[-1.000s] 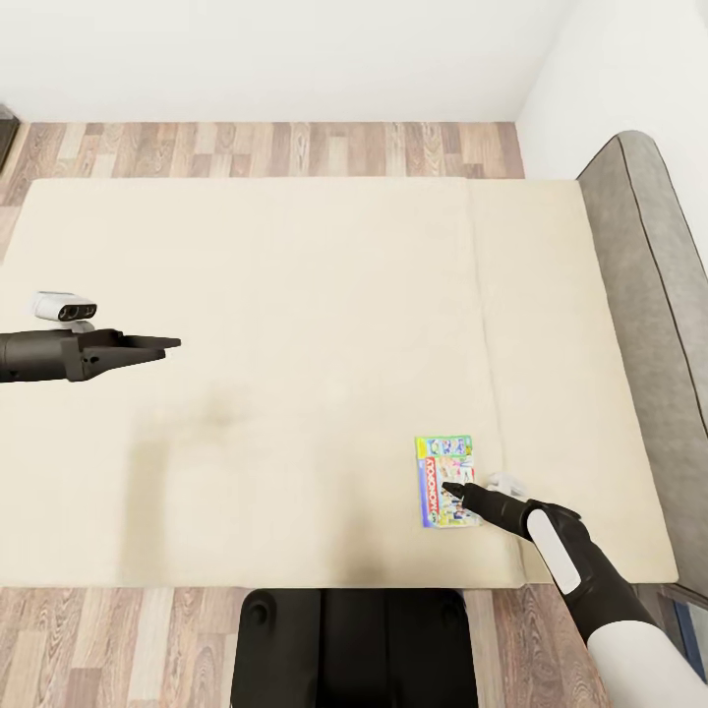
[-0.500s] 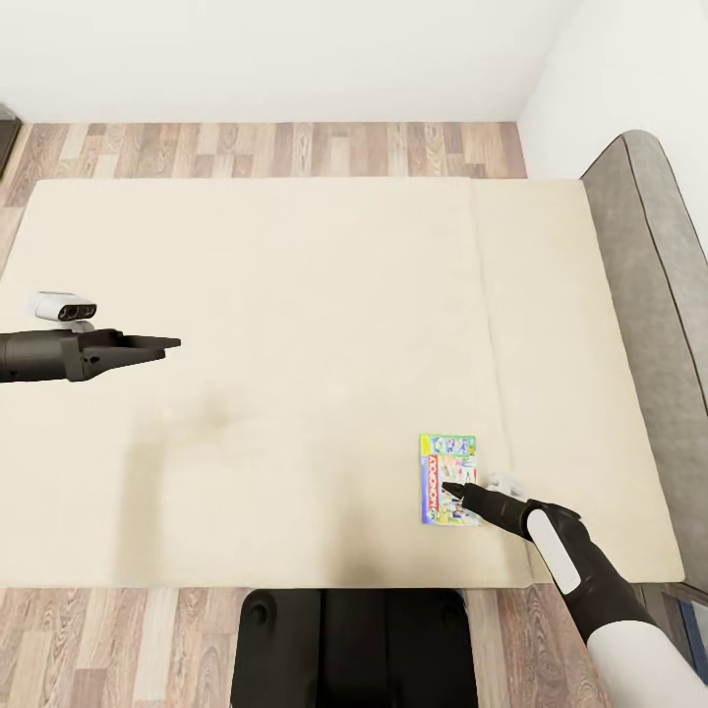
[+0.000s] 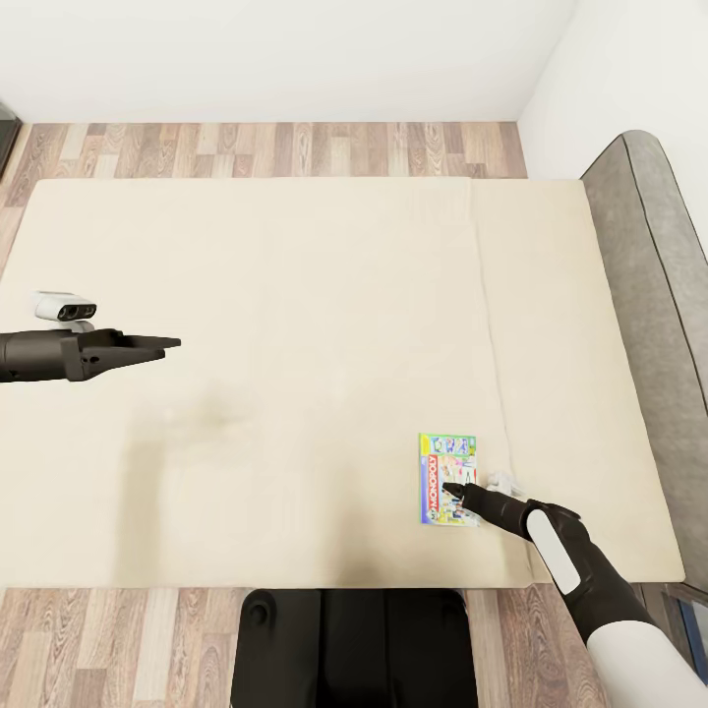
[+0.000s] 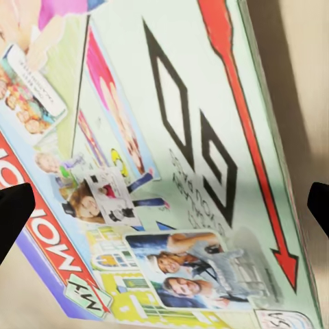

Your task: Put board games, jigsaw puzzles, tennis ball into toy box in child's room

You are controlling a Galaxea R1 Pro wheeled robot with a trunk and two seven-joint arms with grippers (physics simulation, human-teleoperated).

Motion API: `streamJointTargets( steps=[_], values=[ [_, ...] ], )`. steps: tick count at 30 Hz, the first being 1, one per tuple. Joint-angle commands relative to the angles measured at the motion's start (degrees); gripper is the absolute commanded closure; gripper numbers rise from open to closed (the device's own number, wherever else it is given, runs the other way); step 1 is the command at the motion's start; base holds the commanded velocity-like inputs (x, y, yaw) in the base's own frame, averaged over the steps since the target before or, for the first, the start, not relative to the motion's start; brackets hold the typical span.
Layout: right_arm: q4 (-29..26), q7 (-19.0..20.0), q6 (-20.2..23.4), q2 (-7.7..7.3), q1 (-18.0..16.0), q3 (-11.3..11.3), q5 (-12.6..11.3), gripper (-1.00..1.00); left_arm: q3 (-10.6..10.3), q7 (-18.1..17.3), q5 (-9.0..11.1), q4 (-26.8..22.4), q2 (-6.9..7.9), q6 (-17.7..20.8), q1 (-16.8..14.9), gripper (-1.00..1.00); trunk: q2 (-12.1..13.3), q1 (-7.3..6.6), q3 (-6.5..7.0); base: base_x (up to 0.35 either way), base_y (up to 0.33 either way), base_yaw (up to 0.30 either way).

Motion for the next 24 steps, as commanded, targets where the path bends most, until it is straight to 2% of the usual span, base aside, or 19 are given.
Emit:
streamJointTargets(
  steps=[1, 9, 24],
  values=[
    [-0.03, 0.19, 0.27, 0.03, -0.03, -0.02, 0.13, -1.00, -0.04, -0.22, -0.04, 0.00, 0.02, 0.61, -0.02, -1.00, -0.08, 0.03, -0.06, 0.000, 0.000, 0.000],
    [-0.07, -0.15, 0.26, 0.12, -0.54, 1.83, 0.28, -1.00, -0.07, -0.22, -0.11, 0.00, 0.02, 0.61, -0.02, -1.00, -0.08, 0.03, -0.06, 0.000, 0.000, 0.000],
    [-0.38, -0.16, 0.09, 0.14, -1.07, 2.13, 0.35, -1.00, -0.09, -0.22, -0.18, 0.00, 0.02, 0.61, -0.02, -1.00, -0.08, 0.03, -0.06, 0.000, 0.000, 0.000]
  ],
)
